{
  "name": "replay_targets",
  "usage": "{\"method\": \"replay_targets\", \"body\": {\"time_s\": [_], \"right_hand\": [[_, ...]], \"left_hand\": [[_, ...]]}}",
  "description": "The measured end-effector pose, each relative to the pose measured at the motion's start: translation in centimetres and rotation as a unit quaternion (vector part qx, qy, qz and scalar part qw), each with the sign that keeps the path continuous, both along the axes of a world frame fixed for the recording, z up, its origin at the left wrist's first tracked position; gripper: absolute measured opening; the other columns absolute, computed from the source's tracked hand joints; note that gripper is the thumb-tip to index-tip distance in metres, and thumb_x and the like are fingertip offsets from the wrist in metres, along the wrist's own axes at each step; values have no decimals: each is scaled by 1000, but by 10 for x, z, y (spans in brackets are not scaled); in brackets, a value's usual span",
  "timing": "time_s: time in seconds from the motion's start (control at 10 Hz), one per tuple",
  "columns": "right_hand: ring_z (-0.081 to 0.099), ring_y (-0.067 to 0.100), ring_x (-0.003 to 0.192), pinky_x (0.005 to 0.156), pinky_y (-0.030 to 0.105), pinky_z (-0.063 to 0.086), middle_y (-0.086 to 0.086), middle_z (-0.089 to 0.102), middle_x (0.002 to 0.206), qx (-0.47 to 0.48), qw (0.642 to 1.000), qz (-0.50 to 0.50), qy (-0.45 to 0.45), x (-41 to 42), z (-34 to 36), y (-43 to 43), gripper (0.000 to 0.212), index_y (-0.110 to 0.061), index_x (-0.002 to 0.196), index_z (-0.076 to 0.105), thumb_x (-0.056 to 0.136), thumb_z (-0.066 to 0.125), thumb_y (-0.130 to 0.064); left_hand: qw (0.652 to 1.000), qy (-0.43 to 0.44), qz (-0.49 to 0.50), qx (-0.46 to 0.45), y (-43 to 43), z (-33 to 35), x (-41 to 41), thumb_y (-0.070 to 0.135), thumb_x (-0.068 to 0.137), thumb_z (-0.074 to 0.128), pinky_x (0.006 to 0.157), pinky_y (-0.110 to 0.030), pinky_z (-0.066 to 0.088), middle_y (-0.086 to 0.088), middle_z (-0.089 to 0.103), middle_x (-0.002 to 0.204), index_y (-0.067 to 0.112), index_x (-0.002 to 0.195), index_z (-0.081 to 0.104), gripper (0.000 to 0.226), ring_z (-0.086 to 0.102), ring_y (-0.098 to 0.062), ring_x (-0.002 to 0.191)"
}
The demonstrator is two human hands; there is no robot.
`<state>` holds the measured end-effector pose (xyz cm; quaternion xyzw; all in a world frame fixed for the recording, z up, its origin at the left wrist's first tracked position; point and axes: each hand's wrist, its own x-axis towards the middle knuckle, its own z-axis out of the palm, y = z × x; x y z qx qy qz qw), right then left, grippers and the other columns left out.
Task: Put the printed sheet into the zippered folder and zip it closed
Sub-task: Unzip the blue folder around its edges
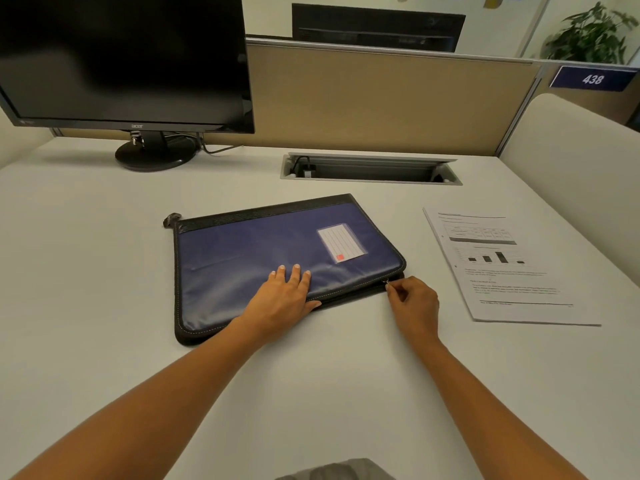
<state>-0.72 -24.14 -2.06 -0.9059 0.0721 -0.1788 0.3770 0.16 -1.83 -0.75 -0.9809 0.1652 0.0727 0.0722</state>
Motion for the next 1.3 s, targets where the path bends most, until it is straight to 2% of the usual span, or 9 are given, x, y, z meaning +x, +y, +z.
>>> {"method": "replay_targets", "body": {"time_s": [0.1, 0.2, 0.3, 0.8, 0.9, 1.0, 1.1, 1.2, 1.3], "right_hand": [[51, 13, 67, 58, 4, 30, 14, 67, 85, -8, 1000, 11, 0, -2, -1, 4, 13, -2, 91, 68, 85, 60, -11], [51, 13, 69, 66, 17, 38, 15, 67, 87, -11, 1000, 14, 1, -4, -2, 7, 14, -1, 92, 67, 86, 60, -12], [50, 13, 68, 66, 19, 37, 15, 67, 87, -16, 1000, 19, 2, -5, -2, 8, 14, -1, 91, 67, 86, 59, -11], [51, 13, 68, 60, 6, 31, 15, 66, 86, -31, 999, 24, -8, -5, -4, 11, 13, 0, 88, 66, 86, 59, -10], [52, 13, 69, 64, 10, 36, 16, 67, 86, -25, 999, 32, -10, -4, -4, 10, 13, 0, 89, 66, 86, 59, -10], [50, 11, 67, 62, 3, 35, 16, 66, 85, -17, 999, 44, -15, -6, -1, 10, 12, 0, 88, 67, 85, 60, -9], [53, 16, 66, 60, 8, 35, 15, 65, 81, -42, 990, 131, -24, -14, 1, 34, 9, -1, 83, 67, 84, 60, -7], [60, 21, 76, 71, 15, 40, 15, 67, 86, -46, 977, 207, -17, -21, -3, 66, 12, -1, 86, 67, 85, 60, -10], [62, 21, 82, 81, 18, 44, 15, 68, 93, -33, 974, 223, -9, -21, -3, 75, 15, -2, 92, 68, 86, 59, -13]], "left_hand": [[1000, 6, -2, 3, 1, -1, 1, 53, 95, 18, 114, -43, 20, -16, 12, 155, 10, 147, 6, 68, 15, -39, 140], [1000, 10, -3, 2, 1, 0, 2, 53, 95, 18, 114, -43, 20, -16, 12, 155, 10, 147, 6, 68, 15, -39, 140], [1000, 8, -6, 1, 1, 0, 1, 53, 95, 17, 114, -43, 20, -17, 12, 155, 10, 147, 6, 68, 15, -39, 140], [1000, 1, -12, 18, 1, -1, 1, 52, 95, 17, 113, -44, 21, -18, 14, 154, 8, 146, 8, 68, 18, -40, 139], [1000, 0, -13, 16, 1, -1, 1, 52, 95, 17, 113, -44, 21, -18, 14, 154, 8, 146, 8, 68, 18, -40, 139], [1000, 0, -13, 13, 1, -1, 1, 52, 95, 17, 113, -43, 21, -18, 14, 154, 8, 146, 8, 68, 18, -40, 139], [1000, -5, -9, 10, -1, -1, 1, 51, 95, 17, 113, -44, 22, -18, 15, 154, 8, 146, 9, 67, 19, -40, 139], [1000, 7, 0, 3, -2, 1, 1, 51, 95, 17, 113, -44, 21, -18, 13, 154, 9, 147, 7, 67, 17, -40, 140], [1000, 16, 2, -4, -1, 3, 1, 52, 95, 17, 114, -43, 20, -17, 11, 155, 9, 147, 5, 68, 14, -39, 140]]}}
